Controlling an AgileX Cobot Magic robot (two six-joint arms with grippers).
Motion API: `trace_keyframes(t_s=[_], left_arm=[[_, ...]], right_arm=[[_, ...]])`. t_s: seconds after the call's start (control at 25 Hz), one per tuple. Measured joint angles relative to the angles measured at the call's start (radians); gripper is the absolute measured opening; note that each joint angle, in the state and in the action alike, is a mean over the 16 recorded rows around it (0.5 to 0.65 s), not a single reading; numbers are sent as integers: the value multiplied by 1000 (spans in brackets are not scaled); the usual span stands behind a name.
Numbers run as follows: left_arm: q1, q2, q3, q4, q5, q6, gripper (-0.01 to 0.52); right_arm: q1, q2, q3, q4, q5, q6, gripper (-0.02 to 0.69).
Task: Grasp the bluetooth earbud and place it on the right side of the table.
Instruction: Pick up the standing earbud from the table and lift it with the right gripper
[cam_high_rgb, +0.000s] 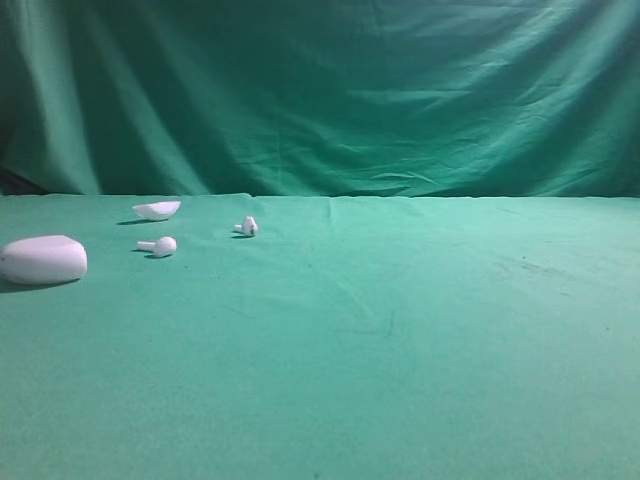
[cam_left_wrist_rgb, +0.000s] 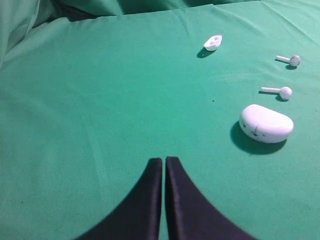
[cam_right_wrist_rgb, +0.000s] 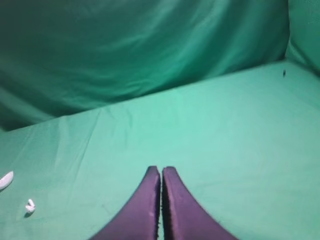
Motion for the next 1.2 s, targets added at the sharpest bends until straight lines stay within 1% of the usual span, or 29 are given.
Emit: trace_keyframes(t_s=[0.2, 0.36, 0.64, 0.8, 1.0, 1.08, 1.2], left_arm=[[0, 0, 0, 0, 0, 0, 0], [0, 0, 0, 0, 0, 0, 0], [0, 0, 0, 0, 0, 0, 0], [0, 0, 0, 0, 0, 0, 0], [0, 0, 0, 0, 0, 0, 0], [0, 0, 0, 0, 0, 0, 0], [0, 0, 0, 0, 0, 0, 0]], right_arm=[[33, 251, -178, 53, 142, -68, 0], [81, 462, -351, 84, 291, -138, 0], [212, 874, -742, 71, 617, -256, 0], [296, 1108, -970, 49, 764, -286, 0], [396, 1369, -1238, 17, 868, -298, 12], [433, 1460, -1337, 3, 891, -302, 33], [480, 1581, -1472, -14, 912, -307, 88]])
